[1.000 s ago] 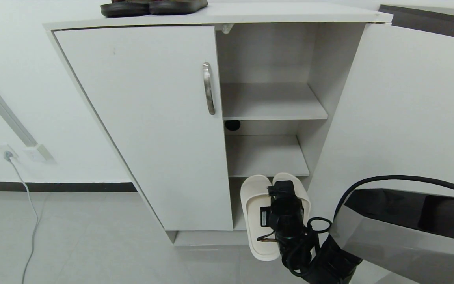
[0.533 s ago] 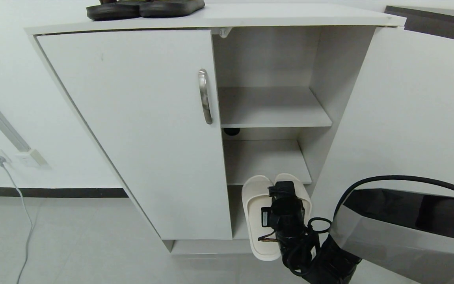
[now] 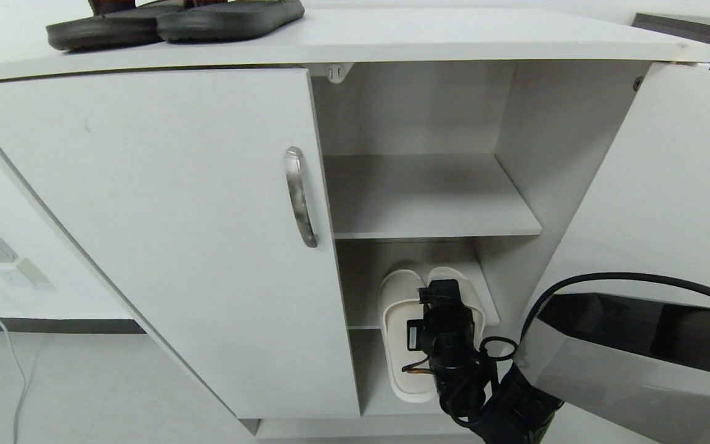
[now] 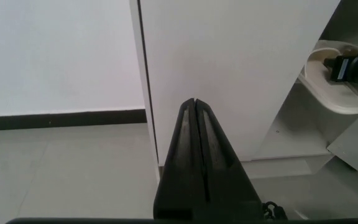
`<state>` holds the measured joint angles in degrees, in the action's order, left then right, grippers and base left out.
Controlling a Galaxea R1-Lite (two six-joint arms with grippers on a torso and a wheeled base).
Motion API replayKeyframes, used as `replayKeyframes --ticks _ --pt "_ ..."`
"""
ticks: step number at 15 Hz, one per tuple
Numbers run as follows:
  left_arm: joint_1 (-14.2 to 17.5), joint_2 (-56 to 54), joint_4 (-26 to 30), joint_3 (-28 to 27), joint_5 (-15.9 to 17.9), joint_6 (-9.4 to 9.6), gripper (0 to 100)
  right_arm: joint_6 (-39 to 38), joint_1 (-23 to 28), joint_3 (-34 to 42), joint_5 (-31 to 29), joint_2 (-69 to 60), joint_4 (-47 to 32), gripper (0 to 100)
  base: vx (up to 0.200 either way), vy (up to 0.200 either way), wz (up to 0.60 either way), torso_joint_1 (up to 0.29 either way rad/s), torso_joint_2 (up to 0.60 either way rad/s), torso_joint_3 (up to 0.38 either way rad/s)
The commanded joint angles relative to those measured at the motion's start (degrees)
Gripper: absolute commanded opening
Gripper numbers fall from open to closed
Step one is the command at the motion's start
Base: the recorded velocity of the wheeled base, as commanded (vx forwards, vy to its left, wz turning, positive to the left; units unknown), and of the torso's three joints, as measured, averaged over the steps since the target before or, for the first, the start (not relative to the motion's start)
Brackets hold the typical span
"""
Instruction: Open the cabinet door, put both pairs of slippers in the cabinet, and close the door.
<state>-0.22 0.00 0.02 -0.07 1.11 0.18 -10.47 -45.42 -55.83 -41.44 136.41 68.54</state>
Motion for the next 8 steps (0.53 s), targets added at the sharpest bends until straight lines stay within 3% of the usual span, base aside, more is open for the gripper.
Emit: replayKeyframes --ticks 1,8 --pt "0.0 0.1 0.0 0.0 -0.1 -0.01 0 0.0 0.6 -1.3 0.3 0.4 -0.1 0 0.000 0.000 0.00 0.000 0.00 0.000" --pt "0.0 0.1 0.0 0.0 0.0 -0.01 0 0.5 6.4 -17.6 2.8 5.8 -11.1 0 0.000 0.000 0.00 0.000 0.00 0.000"
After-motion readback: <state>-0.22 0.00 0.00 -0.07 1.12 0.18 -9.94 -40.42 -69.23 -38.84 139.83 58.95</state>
